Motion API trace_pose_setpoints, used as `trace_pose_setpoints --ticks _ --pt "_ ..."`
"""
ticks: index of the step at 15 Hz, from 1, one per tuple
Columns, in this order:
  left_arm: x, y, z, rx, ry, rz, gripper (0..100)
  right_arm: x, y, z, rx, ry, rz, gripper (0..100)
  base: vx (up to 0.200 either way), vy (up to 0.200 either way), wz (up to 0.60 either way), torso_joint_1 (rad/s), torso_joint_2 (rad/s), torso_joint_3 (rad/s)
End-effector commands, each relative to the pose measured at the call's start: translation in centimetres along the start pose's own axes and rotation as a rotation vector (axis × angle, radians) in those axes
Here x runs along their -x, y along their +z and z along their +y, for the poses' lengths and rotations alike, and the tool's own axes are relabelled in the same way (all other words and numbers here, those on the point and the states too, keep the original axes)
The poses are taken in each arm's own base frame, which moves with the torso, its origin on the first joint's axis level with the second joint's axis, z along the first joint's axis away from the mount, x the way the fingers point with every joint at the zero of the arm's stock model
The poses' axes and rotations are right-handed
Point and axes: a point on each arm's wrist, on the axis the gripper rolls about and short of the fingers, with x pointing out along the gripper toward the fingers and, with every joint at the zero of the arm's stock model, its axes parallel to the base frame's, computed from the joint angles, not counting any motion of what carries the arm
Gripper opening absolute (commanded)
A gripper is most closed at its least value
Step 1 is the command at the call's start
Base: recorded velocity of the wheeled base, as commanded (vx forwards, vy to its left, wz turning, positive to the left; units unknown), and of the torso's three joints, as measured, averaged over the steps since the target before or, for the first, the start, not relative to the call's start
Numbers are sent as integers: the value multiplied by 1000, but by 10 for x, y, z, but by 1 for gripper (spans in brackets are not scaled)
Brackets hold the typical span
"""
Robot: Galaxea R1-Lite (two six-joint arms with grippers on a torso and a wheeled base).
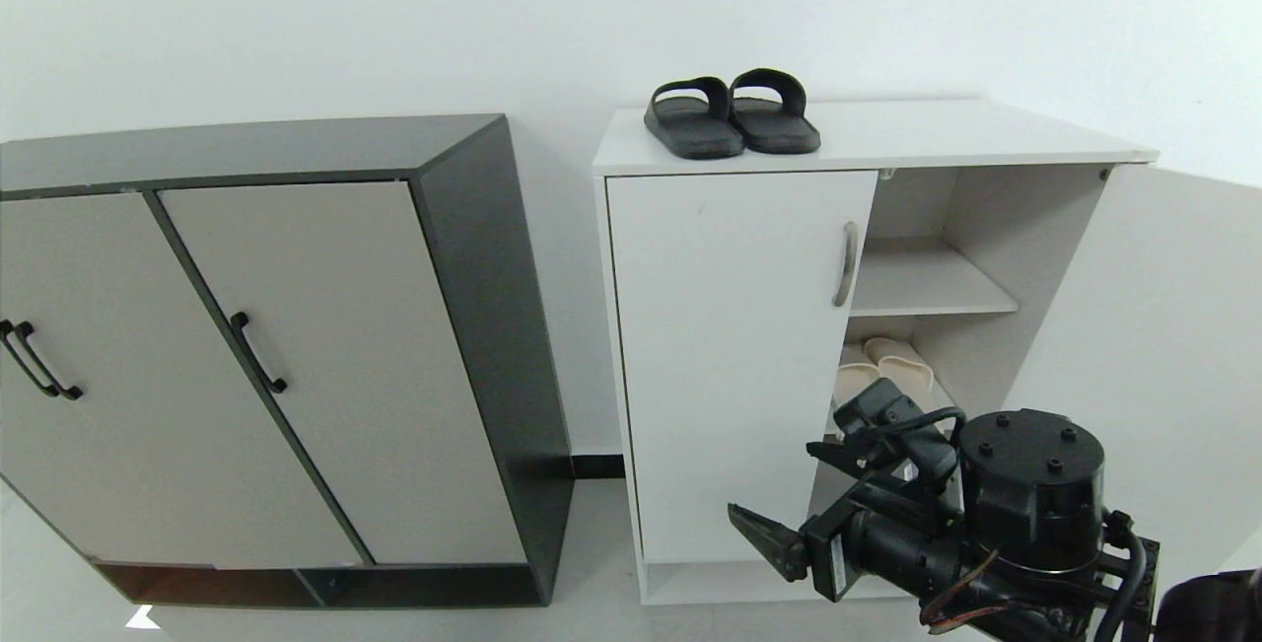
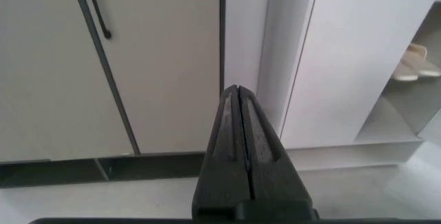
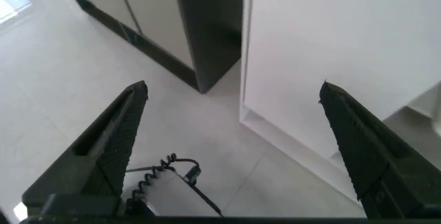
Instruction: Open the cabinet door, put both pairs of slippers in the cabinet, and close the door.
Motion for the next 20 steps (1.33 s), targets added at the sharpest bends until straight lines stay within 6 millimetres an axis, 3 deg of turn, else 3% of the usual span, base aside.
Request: trace_pose_setpoints --ticks 1,4,20 --pt "0 0 0 2 0 1 0 0 -1 0 8 1 5 100 0 0 0 188 -500 -242" --pt "0 0 0 0 0 1 0 0 -1 0 13 1 5 100 0 0 0 95 -484 -237" --pt "0 0 0 2 0 1 0 2 -6 1 32 2 22 100 0 0 0 289 -518 -256"
